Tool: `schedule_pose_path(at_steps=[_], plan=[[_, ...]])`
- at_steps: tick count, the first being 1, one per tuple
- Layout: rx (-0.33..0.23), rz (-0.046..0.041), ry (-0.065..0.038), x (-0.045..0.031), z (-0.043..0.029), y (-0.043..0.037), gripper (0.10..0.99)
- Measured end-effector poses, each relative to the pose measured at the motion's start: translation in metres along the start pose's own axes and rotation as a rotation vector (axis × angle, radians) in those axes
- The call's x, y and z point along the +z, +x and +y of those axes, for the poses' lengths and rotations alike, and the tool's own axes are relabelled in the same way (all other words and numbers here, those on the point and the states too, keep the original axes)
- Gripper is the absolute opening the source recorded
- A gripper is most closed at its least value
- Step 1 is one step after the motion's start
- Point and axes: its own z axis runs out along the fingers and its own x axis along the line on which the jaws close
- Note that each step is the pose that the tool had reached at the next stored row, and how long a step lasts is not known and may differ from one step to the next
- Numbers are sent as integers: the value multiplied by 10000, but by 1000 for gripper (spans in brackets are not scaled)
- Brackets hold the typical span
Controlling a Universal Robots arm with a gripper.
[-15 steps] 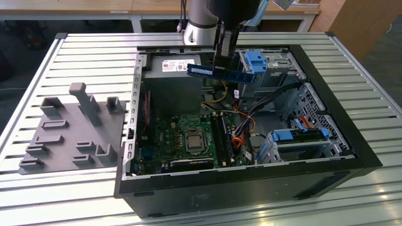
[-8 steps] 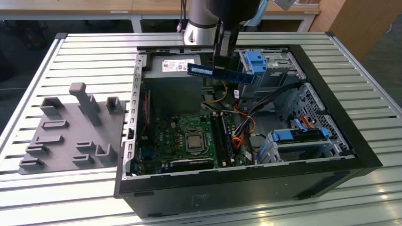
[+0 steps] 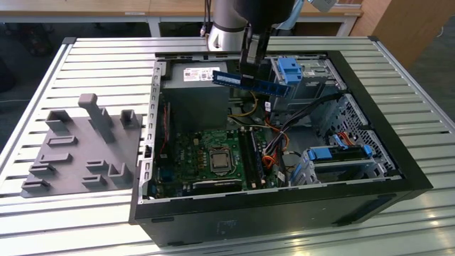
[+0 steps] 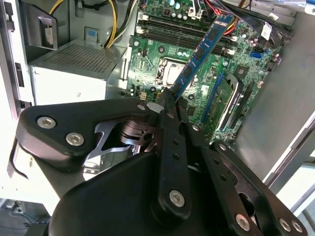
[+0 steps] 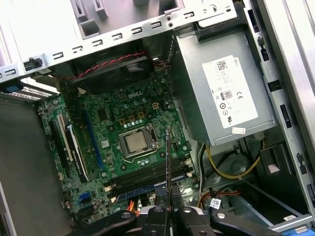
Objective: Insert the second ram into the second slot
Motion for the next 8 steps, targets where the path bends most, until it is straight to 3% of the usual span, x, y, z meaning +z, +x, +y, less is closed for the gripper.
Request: schedule_pose_path(at_steps=[8], plan=[[539,-20,9,0,0,0,137]])
